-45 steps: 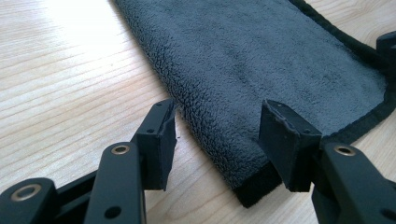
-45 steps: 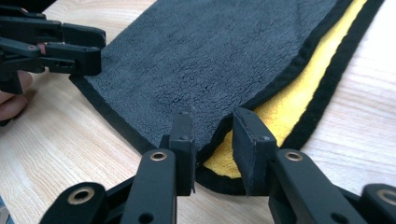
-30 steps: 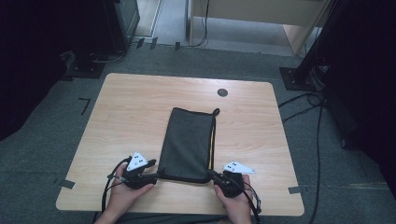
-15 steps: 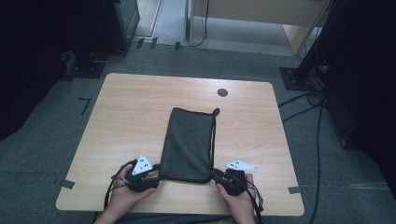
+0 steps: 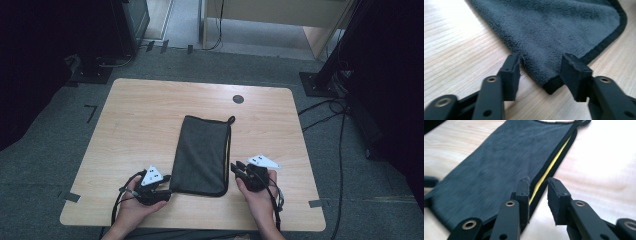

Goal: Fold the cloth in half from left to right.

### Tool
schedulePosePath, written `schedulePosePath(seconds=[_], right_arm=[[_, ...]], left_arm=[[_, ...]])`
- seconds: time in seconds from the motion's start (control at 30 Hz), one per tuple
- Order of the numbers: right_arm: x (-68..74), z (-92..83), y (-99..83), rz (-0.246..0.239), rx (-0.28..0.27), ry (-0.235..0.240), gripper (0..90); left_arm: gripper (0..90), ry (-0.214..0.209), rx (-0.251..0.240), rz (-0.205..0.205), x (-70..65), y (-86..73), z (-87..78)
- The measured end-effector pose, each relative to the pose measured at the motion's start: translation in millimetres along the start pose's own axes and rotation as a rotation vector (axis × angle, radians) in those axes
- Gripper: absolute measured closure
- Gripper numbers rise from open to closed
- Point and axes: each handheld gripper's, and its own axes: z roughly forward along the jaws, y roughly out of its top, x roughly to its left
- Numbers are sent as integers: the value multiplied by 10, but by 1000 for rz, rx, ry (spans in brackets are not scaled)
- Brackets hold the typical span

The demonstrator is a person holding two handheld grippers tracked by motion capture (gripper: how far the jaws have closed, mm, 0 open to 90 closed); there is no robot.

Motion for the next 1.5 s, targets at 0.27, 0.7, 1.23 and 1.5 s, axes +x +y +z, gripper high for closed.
schedulePosePath(seconds=[0.27, 0.7, 1.23, 1.5], right_arm=[[-295, 703, 360, 38, 35, -55, 694], [-259, 1167, 556, 32, 91, -132, 786], [-421, 1128, 705, 42, 47, -223, 813], [-540, 1379, 989, 86, 49, -166, 675]], left_arm=[[405, 13, -1, -14, 12, 0, -2], [403, 13, -5, -18, 11, -6, -5], [403, 12, -4, -19, 12, -6, -5], [403, 8, -2, -19, 17, 0, -1]])
